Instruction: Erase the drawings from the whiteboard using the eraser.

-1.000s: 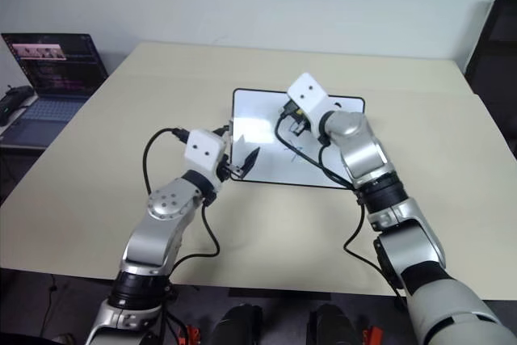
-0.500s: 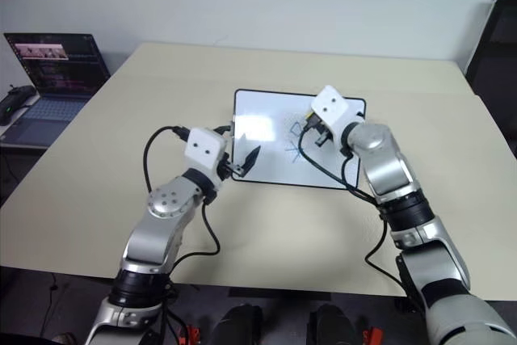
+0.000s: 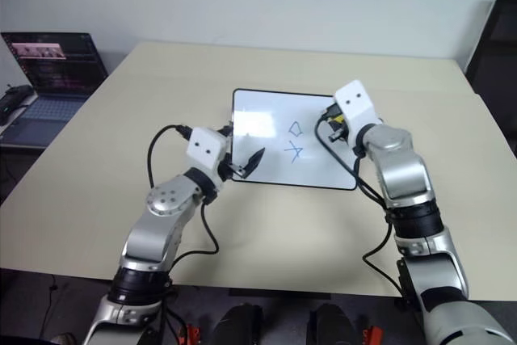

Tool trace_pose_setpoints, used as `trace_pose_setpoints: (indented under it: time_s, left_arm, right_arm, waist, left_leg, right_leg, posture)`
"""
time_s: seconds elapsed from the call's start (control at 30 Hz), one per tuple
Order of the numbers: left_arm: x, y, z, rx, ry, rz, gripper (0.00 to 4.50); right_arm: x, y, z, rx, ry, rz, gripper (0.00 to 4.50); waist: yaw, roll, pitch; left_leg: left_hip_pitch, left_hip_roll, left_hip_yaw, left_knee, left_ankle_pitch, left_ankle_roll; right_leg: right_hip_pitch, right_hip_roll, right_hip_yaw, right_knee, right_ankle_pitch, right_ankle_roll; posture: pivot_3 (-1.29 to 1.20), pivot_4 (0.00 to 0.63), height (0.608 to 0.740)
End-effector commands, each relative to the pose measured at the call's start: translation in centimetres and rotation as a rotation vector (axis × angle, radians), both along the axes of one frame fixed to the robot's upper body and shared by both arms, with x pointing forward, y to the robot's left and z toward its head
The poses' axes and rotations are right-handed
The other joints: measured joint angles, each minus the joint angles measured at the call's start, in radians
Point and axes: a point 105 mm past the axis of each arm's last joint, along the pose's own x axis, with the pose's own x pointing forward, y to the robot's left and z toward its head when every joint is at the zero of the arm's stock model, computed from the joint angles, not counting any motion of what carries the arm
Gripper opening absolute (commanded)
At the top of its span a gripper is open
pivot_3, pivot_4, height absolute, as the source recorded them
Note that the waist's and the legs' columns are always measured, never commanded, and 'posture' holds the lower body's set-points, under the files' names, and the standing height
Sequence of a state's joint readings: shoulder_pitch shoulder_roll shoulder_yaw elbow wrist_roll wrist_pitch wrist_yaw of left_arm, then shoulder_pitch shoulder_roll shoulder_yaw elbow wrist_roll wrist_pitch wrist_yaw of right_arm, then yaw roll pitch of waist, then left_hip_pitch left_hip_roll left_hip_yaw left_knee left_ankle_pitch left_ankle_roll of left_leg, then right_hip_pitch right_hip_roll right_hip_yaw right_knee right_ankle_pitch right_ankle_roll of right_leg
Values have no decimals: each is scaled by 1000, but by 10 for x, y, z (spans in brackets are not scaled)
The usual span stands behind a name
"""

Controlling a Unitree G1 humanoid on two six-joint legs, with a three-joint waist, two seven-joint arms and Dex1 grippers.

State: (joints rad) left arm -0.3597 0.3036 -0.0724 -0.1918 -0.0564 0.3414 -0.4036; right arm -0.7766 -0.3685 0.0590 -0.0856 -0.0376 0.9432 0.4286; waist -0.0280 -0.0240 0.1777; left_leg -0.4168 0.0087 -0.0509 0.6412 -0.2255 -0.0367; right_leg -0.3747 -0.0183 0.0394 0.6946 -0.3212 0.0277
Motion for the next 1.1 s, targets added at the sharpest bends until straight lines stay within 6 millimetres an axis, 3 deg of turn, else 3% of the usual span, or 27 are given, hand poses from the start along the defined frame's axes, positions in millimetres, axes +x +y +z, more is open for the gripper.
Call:
trace_pose_setpoints:
  time_s: [0.03,0.17,0.3,0.4,0.63,0.8,1.1]
  left_arm:
    - [-19,-5,17,-31,-51,-78,4500]
    - [-33,0,12,-27,-18,-105,4500]
    - [-45,11,1,-34,37,-80,4500]
    - [-53,12,-7,-43,64,-73,4500]
    - [-55,3,-6,-49,37,-96,4500]
    - [-48,7,4,-36,-15,-76,4500]
    - [-48,8,1,-33,-16,-68,4500]
  right_arm:
    - [-21,-7,31,165,-56,-28,860]
    - [-43,-12,34,250,-63,-59,860]
    - [-69,-19,15,294,-56,-75,860]
    - [-77,-21,6,296,-53,-97,860]
    - [-81,-16,-4,325,-52,-120,860]
    - [-81,-14,-5,328,-55,-117,860]
    - [-80,-10,-2,323,-63,-103,860]
  waist:
    - [-4,0,0]
    - [-5,0,0]
    - [-3,0,0]
    - [-3,0,0]
    - [-4,0,0]
    - [-3,0,0]
    - [-4,0,0]
  left_leg:
    - [0,0,0,-1,0,0]
    - [0,1,0,-3,0,0]
    - [0,1,0,-6,0,0]
    - [0,0,1,-6,0,0]
    - [1,0,1,-6,0,0]
    - [1,0,1,-6,0,0]
    - [1,0,1,-8,0,0]
  right_leg:
    - [0,0,0,-1,0,0]
    - [-1,0,0,-2,0,0]
    - [1,0,0,-7,0,0]
    - [0,0,1,-7,0,0]
    - [1,0,0,-6,0,0]
    - [1,1,0,-7,0,0]
    - [1,1,0,-8,0,0]
  posture:
    - [0,150,740]
    - [0,150,740]
    - [0,150,740]
    - [0,150,740]
    - [0,150,740]
    - [0,150,740]
    - [0,150,740]
